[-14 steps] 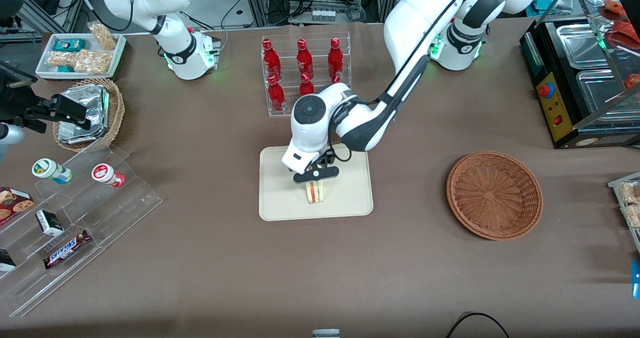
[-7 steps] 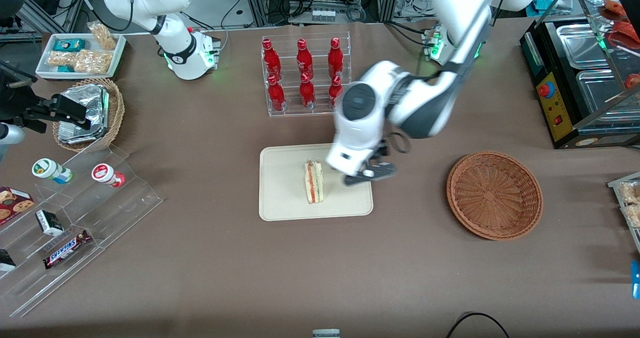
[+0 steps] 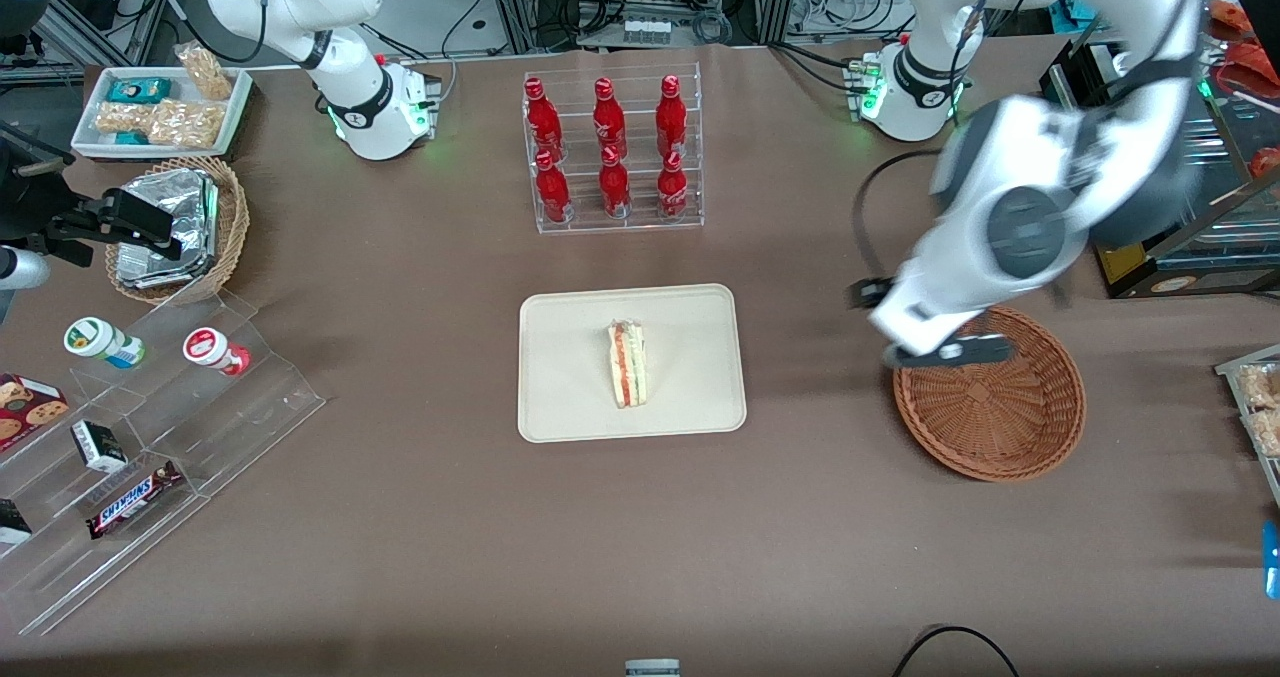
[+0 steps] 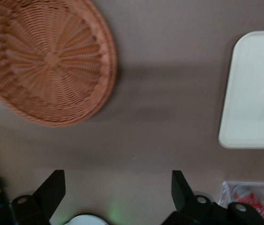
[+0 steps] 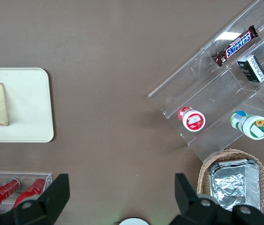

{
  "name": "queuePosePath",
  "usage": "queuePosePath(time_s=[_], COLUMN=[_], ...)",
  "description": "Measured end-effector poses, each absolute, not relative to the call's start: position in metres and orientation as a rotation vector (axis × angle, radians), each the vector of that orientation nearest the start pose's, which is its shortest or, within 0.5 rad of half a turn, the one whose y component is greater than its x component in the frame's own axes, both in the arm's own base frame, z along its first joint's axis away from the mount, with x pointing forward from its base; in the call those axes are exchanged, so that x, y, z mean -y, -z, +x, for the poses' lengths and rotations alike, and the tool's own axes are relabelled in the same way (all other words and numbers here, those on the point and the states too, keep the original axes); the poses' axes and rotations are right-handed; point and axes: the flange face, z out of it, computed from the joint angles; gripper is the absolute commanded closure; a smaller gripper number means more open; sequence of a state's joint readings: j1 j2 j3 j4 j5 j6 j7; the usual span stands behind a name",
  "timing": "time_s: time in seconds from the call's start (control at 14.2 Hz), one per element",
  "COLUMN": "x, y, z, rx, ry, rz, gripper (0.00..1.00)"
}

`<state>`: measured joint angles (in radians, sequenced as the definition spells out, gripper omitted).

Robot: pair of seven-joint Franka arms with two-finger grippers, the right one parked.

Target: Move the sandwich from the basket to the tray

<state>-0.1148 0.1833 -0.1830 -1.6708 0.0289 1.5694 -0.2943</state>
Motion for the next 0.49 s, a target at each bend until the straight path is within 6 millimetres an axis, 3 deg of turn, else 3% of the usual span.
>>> queuePosePath(time_s=[0.21, 0.49], x=[0.108, 0.06], y=[-0.524, -0.589], z=[0.55, 0.537], rx=[-0.105, -0.066], ry=[-0.384, -0.256], rz=[-3.063, -3.089], gripper=[0.0, 0.0])
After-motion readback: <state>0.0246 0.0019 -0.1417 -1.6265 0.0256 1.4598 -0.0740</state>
